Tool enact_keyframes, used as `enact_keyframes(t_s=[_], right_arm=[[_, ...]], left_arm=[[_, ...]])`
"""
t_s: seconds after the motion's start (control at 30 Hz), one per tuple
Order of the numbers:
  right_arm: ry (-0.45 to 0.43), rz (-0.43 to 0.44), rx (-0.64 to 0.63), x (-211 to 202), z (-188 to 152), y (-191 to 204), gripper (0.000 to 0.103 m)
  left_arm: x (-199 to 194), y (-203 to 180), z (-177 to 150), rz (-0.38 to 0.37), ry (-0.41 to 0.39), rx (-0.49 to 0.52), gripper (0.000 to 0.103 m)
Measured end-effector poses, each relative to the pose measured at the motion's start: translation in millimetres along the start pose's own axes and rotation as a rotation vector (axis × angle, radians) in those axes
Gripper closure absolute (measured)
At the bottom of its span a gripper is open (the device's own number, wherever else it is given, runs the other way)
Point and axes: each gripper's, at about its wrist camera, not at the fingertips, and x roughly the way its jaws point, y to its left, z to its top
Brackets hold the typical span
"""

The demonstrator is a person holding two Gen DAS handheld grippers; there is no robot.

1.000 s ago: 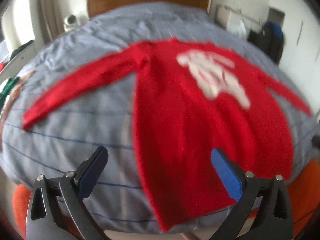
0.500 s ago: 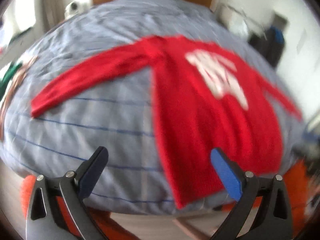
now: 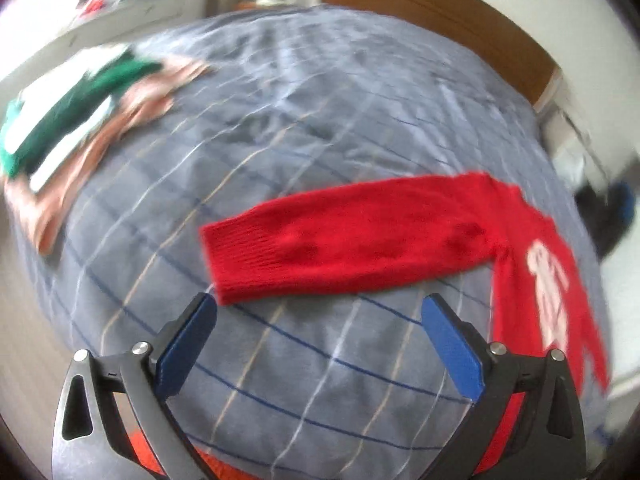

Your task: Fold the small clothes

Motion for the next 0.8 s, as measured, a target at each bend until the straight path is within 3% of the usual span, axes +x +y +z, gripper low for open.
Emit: enact_keyframes(t_s=[0.07,0.2,0.4,0.57,0.67,0.8], right_arm=[[0.009,0.0,-0.003,1.7,1.3,1.4,0.0],[-0.002,0.001,-0.021,-1.4,3.1,6.1,0.0],[0.019,0.021,-0.022,6.0,0.8,10.6,0.0],[-0.007,-0.026,0.0,-0.6,1.8,-10.9,0.0],[-0.057,-0.104,0.079,-6.4,2.2,-59.1,0.0],[-0.117,-0.178,0.247,-13.4,-2.2,-151.3,0.0]], left_arm=[[-0.5,-0.9,6.6,-0.011,-0.006,0.011,0.001],[16.9,38.5,26.1,0.016,-0.008,-0.118,0.001],[76.6,69.1,21.4,0.232,0.095,-0.127,0.001],[62.3,65.0,13.1,0.209,0.062,-0.137,0.001],[35.1,49.1,8.1,0.134,0.003,-0.116,0.001],[-7.7,-0.5,1.0,0.026,-0.076,-0.009,0.001]])
